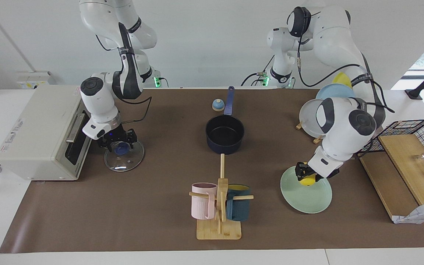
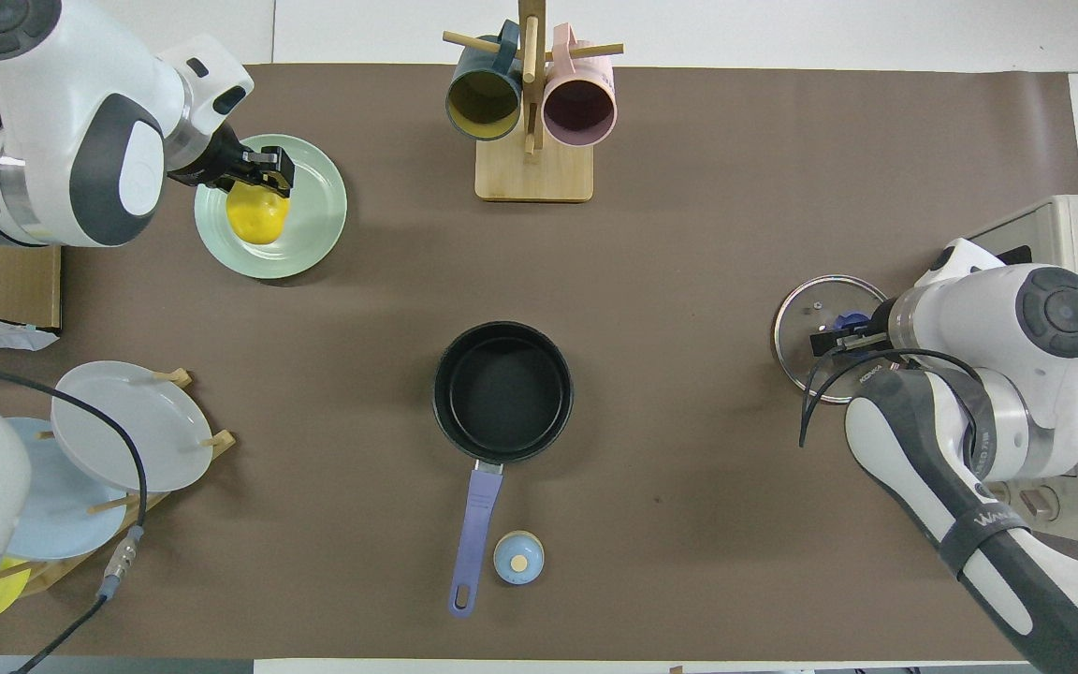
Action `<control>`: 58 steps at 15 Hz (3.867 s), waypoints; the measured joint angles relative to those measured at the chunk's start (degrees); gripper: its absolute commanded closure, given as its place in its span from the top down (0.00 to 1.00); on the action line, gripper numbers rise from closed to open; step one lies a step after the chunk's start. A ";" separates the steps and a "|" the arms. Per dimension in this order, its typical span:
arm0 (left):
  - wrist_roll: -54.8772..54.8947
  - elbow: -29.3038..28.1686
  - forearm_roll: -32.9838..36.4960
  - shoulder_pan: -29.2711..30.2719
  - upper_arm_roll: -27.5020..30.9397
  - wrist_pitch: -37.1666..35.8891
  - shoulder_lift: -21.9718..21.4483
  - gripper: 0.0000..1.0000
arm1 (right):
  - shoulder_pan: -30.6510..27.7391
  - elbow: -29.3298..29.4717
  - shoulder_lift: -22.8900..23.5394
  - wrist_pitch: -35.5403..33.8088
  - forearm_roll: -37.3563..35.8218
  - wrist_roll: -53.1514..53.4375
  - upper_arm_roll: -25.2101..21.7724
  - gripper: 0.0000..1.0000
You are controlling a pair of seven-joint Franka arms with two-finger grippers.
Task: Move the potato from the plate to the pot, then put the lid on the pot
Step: 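Carry the potato with the left gripper over the black saucepan, then release the potato into the saucepan and withdraw the left gripper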
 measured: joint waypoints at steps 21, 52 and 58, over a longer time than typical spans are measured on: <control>-34.73 -36.03 -0.05 -27.73 -0.03 20.35 -18.75 0.00 | 0.07 1.40 0.06 -3.21 0.00 -2.30 0.12 0.18; -32.21 -30.84 4.62 -25.82 1.69 8.36 -25.17 1.00 | 14.93 27.95 1.06 -33.83 5.04 10.70 1.42 0.00; -11.01 -20.28 3.58 -8.02 2.55 -11.77 -32.14 1.00 | 29.40 30.67 2.51 -31.83 3.33 29.67 1.71 0.00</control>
